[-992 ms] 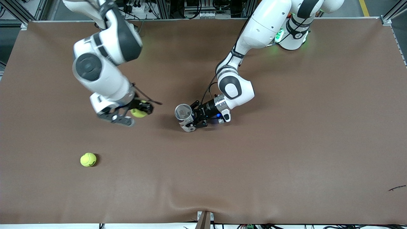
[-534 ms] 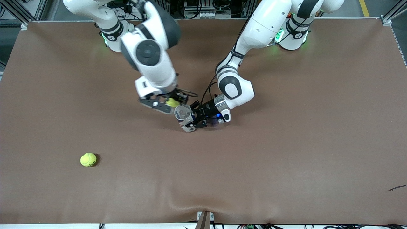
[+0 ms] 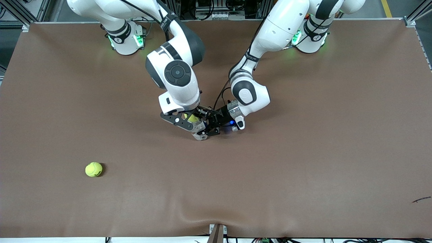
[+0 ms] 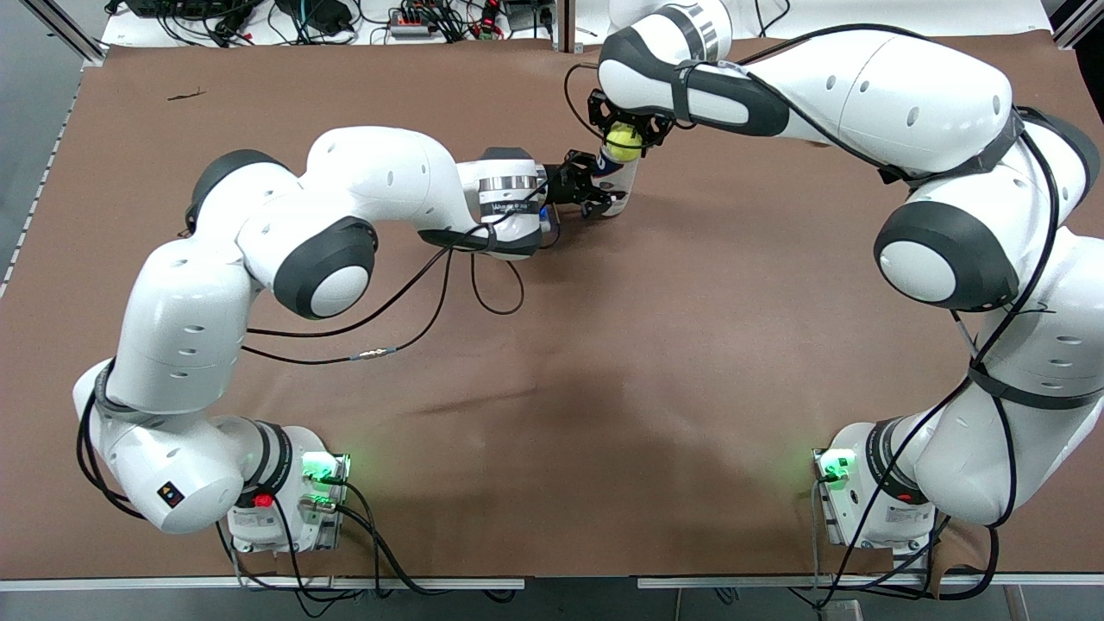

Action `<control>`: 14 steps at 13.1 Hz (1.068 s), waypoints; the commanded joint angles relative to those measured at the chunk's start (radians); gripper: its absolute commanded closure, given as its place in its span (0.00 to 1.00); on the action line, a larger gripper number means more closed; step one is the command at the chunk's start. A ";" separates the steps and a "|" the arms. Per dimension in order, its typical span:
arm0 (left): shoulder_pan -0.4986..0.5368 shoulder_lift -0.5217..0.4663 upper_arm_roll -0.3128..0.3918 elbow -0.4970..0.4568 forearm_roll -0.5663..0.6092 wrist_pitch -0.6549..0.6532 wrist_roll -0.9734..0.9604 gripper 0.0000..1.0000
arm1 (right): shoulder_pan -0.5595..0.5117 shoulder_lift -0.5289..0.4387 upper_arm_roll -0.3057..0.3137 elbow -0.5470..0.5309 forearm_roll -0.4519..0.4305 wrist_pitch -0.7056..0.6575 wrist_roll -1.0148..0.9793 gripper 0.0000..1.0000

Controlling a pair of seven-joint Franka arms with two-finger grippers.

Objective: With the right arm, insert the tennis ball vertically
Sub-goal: 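Open the right gripper to drop the ball into the can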

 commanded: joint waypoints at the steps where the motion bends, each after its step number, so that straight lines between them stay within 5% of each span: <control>1: -0.008 -0.010 0.006 -0.004 -0.028 0.011 0.024 0.42 | -0.003 0.038 0.005 0.048 -0.022 -0.004 0.021 0.20; 2: -0.008 -0.011 0.006 -0.004 -0.026 0.011 0.022 0.43 | -0.004 0.038 0.005 0.048 -0.020 0.001 0.021 0.00; 14: -0.007 -0.012 0.006 -0.002 -0.026 0.011 0.028 0.39 | -0.007 0.006 0.002 0.110 -0.016 -0.019 0.038 0.00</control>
